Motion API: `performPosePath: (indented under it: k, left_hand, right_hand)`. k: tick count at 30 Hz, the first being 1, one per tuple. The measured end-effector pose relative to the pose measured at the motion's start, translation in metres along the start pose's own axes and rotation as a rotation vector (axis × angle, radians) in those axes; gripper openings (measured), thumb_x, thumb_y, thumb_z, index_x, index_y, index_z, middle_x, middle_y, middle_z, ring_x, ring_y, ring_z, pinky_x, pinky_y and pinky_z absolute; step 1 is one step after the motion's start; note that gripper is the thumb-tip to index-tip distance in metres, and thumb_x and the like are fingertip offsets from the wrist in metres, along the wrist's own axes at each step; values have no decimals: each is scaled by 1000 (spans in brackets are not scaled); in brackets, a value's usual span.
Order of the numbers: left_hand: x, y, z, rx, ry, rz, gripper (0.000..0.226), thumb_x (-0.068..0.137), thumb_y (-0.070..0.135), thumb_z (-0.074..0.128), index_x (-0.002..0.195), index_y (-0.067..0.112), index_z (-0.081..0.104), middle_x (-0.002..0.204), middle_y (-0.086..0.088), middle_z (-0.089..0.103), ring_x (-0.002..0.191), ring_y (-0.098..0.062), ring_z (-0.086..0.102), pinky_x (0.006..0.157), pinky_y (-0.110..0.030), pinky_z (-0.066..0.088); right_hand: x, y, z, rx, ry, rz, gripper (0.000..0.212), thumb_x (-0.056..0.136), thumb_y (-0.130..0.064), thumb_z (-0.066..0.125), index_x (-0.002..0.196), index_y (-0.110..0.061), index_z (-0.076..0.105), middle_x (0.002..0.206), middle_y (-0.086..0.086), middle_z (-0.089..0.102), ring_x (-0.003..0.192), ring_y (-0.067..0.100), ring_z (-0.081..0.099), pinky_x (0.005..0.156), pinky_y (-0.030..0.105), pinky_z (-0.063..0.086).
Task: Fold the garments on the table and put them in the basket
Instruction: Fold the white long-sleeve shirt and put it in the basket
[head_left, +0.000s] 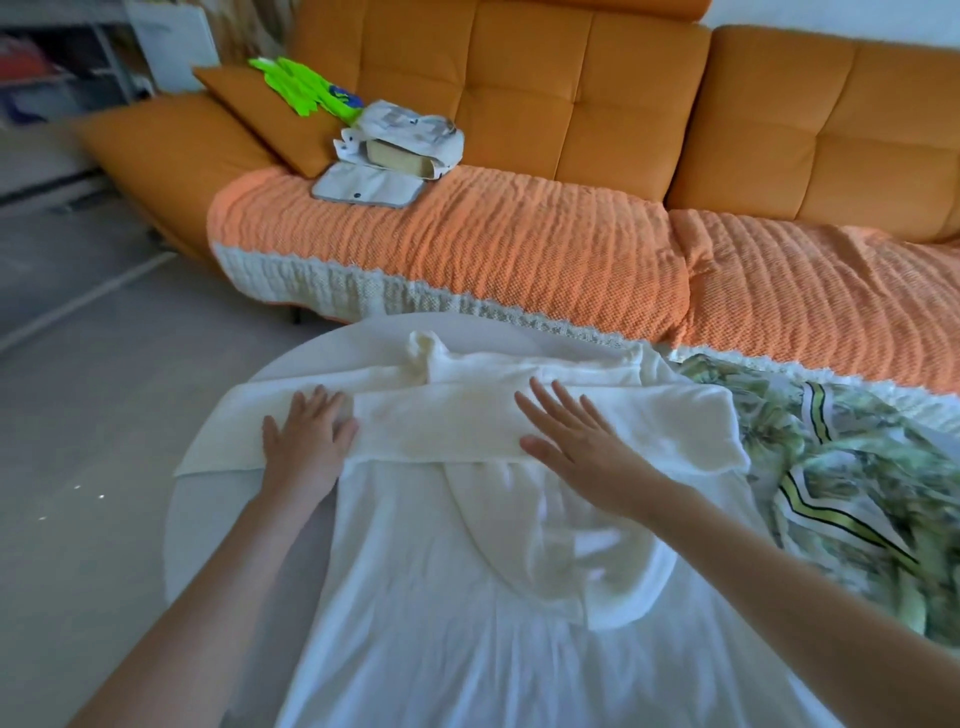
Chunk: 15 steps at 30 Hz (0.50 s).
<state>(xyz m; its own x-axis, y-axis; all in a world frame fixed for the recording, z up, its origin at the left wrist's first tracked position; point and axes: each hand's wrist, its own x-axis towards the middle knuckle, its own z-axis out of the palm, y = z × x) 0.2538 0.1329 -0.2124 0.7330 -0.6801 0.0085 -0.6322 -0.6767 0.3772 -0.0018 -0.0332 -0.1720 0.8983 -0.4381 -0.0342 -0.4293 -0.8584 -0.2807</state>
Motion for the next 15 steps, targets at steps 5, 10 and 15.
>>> performPosePath:
  k: [5, 10, 15]
  left_hand:
    - [13, 9, -9, -268, 215, -42, 18, 81, 32, 68, 92, 18, 72, 110, -7, 66, 110, -33, 53, 91, -38, 42]
    - [19, 24, -15, -476, 287, -102, 13, 82, 22, 67, 92, 14, 67, 99, -6, 68, 101, -29, 58, 90, -39, 43]
    - [21, 24, -5, -368, 308, -89, 11, 80, 21, 67, 90, 16, 64, 92, 1, 71, 95, -26, 61, 87, -36, 43]
  right_hand:
    - [42, -50, 18, 9, -93, -30, 57, 100, -46, 21, 150, -25, 7, 158, -5, -6, 145, 13, -9, 116, 34, -7]
    - [49, -55, 35, -7, -75, -8, 60, 100, -45, 23, 150, -26, -4, 157, -6, -12, 143, 13, -17, 116, 33, -11]
    - [46, -58, 46, -54, -45, 24, 73, 83, -63, -1, 148, -31, -10, 155, -10, -19, 141, 12, -23, 116, 32, -14]
